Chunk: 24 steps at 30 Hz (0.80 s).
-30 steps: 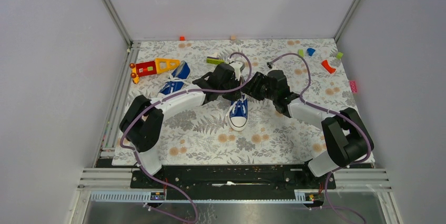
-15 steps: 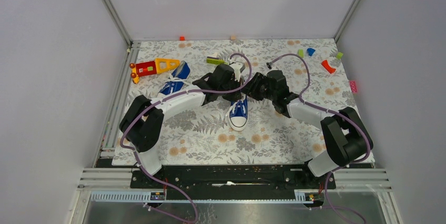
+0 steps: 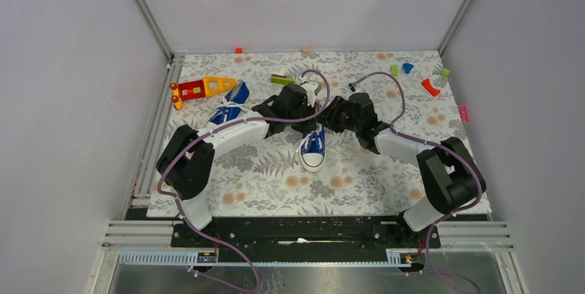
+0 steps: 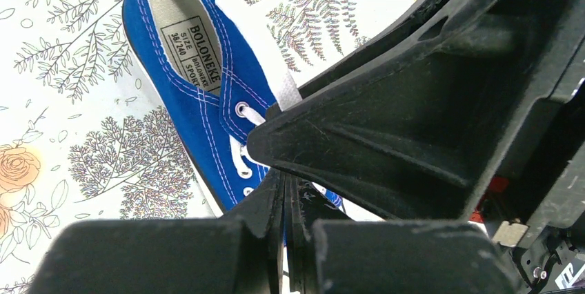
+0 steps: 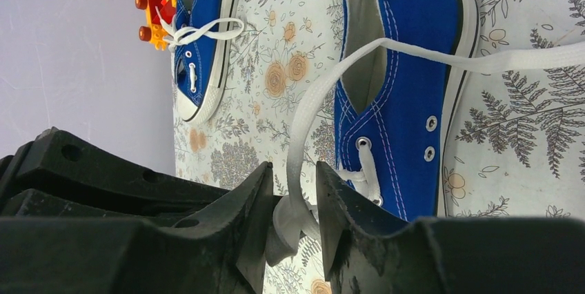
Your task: Tie the shoes
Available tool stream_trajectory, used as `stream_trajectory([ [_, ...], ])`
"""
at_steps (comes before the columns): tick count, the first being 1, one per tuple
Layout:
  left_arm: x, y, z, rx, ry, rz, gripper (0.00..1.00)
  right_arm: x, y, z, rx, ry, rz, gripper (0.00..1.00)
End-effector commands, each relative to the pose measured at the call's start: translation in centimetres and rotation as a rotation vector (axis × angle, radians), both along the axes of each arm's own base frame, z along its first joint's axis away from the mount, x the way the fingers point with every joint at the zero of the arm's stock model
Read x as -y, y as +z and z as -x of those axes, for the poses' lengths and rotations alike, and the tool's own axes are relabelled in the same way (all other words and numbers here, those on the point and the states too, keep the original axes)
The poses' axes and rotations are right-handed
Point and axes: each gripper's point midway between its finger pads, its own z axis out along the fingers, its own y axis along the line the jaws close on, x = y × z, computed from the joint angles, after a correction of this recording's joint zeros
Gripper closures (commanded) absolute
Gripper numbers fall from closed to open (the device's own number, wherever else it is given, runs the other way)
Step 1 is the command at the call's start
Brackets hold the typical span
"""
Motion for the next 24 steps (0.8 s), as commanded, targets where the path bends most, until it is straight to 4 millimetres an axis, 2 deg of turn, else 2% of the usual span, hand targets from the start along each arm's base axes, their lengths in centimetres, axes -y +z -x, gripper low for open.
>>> stream_trajectory([
  [1, 1.8, 5.2, -1.7, 0.129, -0.012, 0.141, 1.0, -2.5, 1.0, 1.5, 0.001, 0.107, -0.046, 0.63],
  [9, 2.1, 5.5, -1.7, 0.127, -0.017, 0.162, 1.0, -2.7, 0.8, 1.5, -0.006, 0.108, -0.054, 0.74],
  [15, 1.5, 5.6, -1.4, 0.129, -0.01, 0.149, 1.0, -2.5, 0.9, 1.4, 0.0, 0.109, -0.039, 0.99],
  [22, -2.1, 5.4, -0.5, 0.148, 0.043, 0.077, 0.73, -3.1, 1.7, 1.5, 0.096, 0.24, 0.036, 1.0],
  [24, -3.4, 6.0, -0.3, 0.173, 0.069, 0.063, 0.64, -3.5, 1.8, 1.5, 0.127, 0.297, 0.055, 1.0],
])
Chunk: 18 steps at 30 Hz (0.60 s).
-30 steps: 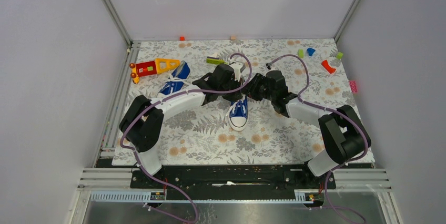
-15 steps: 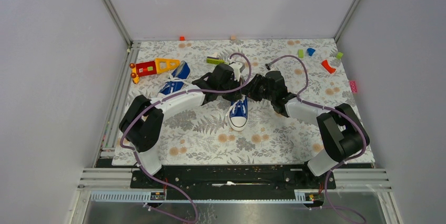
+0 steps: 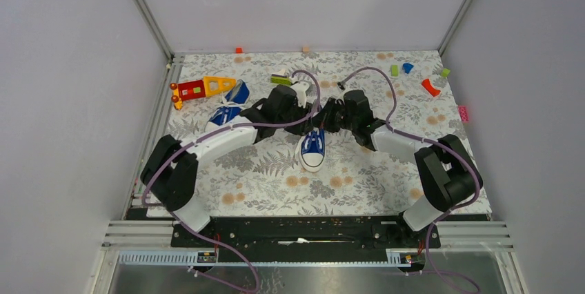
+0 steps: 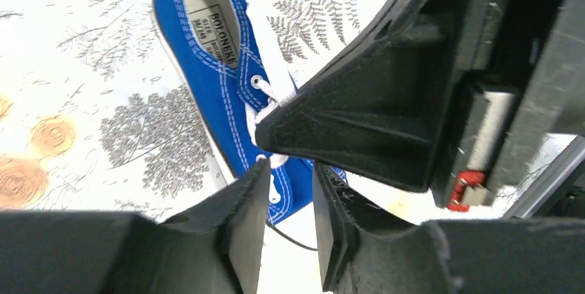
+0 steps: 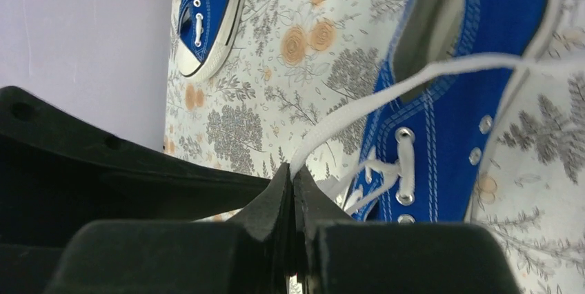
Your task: Tie the shoes
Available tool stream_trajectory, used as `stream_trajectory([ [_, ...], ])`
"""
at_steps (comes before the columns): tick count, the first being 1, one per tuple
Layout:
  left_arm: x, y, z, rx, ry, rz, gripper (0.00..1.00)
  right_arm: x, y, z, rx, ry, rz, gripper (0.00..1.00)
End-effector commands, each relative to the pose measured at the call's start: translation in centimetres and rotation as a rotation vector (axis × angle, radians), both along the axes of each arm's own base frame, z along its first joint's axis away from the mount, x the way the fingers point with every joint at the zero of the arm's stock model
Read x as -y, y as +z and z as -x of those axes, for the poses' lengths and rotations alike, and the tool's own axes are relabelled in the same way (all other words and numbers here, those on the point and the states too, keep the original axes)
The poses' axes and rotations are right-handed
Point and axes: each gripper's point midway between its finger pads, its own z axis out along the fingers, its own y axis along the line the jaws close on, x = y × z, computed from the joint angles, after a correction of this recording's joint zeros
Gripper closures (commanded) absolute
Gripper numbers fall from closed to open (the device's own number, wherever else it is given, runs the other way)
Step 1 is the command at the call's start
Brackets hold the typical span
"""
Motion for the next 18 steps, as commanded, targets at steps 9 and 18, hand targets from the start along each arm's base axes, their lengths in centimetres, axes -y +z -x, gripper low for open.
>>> stream_trajectory([
  [9, -6.6, 6.9, -2.7, 0.202, 0.238, 0.187, 0.02, -3.3, 2.0, 0.7, 0.221, 0.325, 0.02, 1.0],
  [18, -3.7, 6.1, -6.8, -0.065, 0.095, 0.483, 0.22, -2.3, 1.1, 0.5, 0.276, 0.334, 0.064, 1.0],
])
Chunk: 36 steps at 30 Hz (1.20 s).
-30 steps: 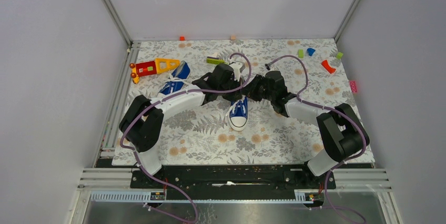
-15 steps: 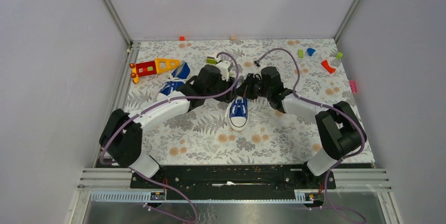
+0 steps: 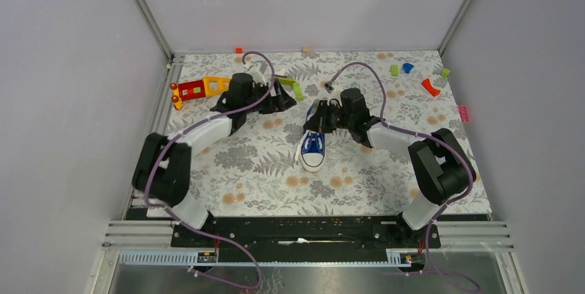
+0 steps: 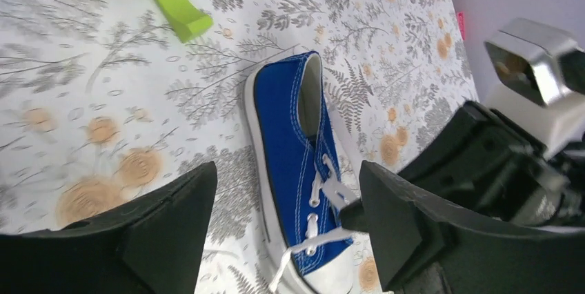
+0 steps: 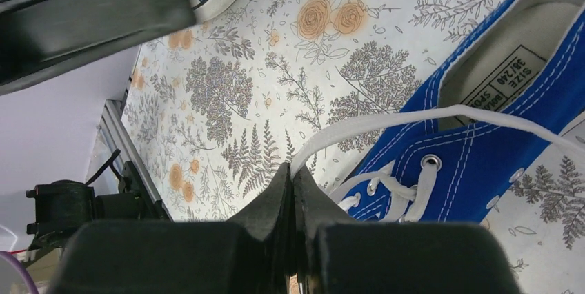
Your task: Tie the shoes
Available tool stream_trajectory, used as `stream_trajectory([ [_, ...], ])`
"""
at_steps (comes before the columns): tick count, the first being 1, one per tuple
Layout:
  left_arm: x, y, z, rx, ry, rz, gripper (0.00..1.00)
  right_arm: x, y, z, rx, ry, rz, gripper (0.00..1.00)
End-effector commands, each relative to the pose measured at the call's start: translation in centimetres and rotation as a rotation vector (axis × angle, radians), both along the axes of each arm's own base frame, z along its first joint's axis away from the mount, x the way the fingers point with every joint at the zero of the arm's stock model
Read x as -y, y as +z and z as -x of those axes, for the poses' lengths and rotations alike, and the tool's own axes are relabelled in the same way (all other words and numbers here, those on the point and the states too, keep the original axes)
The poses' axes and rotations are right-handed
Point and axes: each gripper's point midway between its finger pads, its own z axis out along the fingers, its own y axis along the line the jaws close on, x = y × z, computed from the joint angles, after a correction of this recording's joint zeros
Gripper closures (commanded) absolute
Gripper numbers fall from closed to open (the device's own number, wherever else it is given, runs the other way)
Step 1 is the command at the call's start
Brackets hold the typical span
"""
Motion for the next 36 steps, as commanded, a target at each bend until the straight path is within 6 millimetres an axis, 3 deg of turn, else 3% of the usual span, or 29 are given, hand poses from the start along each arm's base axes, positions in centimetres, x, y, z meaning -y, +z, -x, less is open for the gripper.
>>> stream_trajectory([
  [1, 5.0, 1.6, -0.4, -0.051, -0.204, 0.111, 0.22, -0.4, 1.7, -0.6, 0.12, 0.044, -0.026, 1.0],
  [11, 9.0, -0.5, -0.2, -0.217, -0.387, 0.051, 0.26, -0.5, 2.6, -0.6, 0.127, 0.048, -0.061, 1.0],
  [16, 10.4, -1.6, 1.0, -0.318, -0.464, 0.046, 0.3, -0.7, 2.6, -0.4, 0.112, 0.057, -0.076, 1.0],
  [18, 10.9, -2.9, 1.5, -0.376, -0.482, 0.011, 0.32, -0.7, 2.6, -0.4, 0.11, 0.058, -0.079, 1.0],
  [21, 11.3, -3.4, 1.9, -0.41, -0.499, -0.005, 0.36, -0.6, 2.7, -0.4, 0.112, 0.056, -0.077, 1.0],
  [23, 11.5, -3.3, 2.1, -0.413, -0.509, 0.001, 0.44, -0.6, 2.5, -0.3, 0.109, 0.054, -0.074, 1.0],
  [25, 11.3, -3.2, 2.2, -0.417, -0.507, -0.004, 0.54, -0.5, 2.5, -0.4, 0.107, 0.047, -0.068, 1.0],
  [27, 10.7, -3.0, 1.9, -0.414, -0.49, -0.016, 0.75, -0.4, 2.3, -0.4, 0.104, 0.041, -0.062, 1.0],
  [29, 9.7, -2.5, 1.3, -0.401, -0.446, -0.007, 0.87, -0.2, 2.2, -0.5, 0.101, 0.025, -0.052, 1.0],
  [36, 5.7, 0.8, -0.5, -0.266, -0.279, 0.102, 0.91, 0.7, 1.7, -1.0, 0.085, -0.021, -0.039, 1.0],
])
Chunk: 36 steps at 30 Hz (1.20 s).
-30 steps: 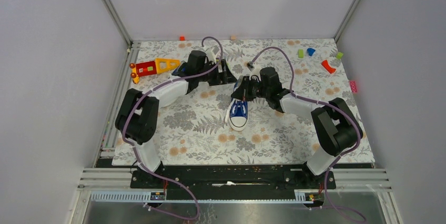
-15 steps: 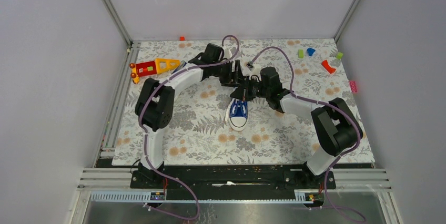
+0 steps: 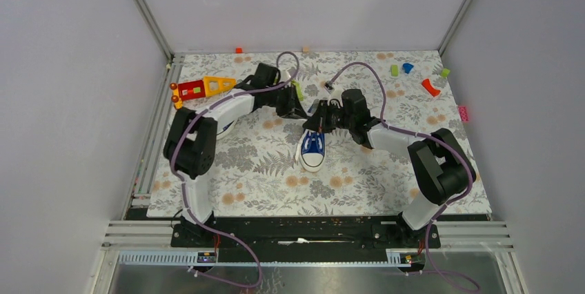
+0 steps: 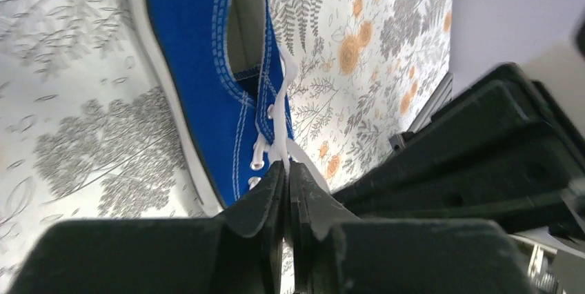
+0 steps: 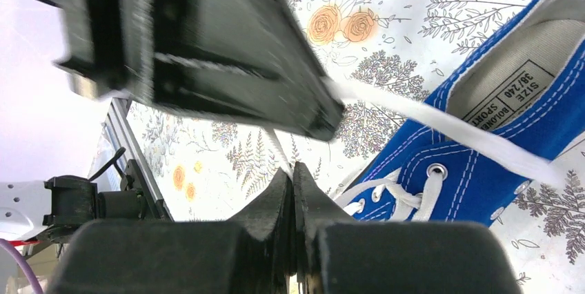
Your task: Tie the shoes
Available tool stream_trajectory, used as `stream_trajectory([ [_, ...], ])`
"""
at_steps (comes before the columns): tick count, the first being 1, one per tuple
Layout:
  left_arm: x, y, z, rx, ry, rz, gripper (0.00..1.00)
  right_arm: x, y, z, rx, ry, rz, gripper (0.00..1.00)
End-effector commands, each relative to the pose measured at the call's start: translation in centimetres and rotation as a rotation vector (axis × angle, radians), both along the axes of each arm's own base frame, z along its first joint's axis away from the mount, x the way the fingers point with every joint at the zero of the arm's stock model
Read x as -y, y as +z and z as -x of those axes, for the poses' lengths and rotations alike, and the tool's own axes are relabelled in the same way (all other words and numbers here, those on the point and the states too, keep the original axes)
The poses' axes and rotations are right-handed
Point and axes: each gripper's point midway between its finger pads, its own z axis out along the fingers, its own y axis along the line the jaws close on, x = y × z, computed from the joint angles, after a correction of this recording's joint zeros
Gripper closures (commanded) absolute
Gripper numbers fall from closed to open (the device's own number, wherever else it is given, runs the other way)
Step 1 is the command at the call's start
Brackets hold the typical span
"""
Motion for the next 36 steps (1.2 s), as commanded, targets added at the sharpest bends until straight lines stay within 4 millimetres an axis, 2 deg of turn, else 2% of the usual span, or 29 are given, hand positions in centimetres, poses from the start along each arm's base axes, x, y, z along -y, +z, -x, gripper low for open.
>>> stream_trajectory([
  [1, -2.5, 5.9, -2.3, 0.184, 0.127, 0.107, 0.91, 1.0, 1.0, -0.9, 0.029, -0.056, -0.01, 1.0],
  [6, -4.4, 5.8, -1.4, 0.21, 0.189, 0.093, 0.92, 1.8, 0.9, -1.5, 0.004, -0.091, -0.02, 1.0],
  [13, -5.4, 3.4, 0.3, 0.177, 0.228, 0.08, 0.92, 1.6, 1.1, -1.3, -0.006, -0.072, -0.051, 1.0],
  [17, -6.0, 2.8, 0.6, 0.191, 0.269, 0.078, 0.92, 1.4, 1.4, -1.2, -0.004, -0.055, -0.08, 1.0],
  [20, -6.5, 1.4, 1.0, 0.179, 0.293, 0.054, 0.92, 1.3, 1.6, -1.3, -0.012, -0.052, -0.1, 1.0],
  [25, -6.4, -0.1, 1.0, 0.149, 0.304, 0.056, 0.97, 1.4, 1.5, -1.6, -0.05, -0.056, -0.147, 1.0],
  [28, -6.3, -0.3, 1.1, 0.148, 0.307, 0.072, 1.0, 1.4, 1.4, -1.8, -0.062, -0.064, -0.157, 1.0],
  [36, -5.9, -0.8, 1.8, 0.15, 0.311, 0.085, 1.0, 1.3, 1.1, -2.5, -0.109, -0.098, -0.174, 1.0],
])
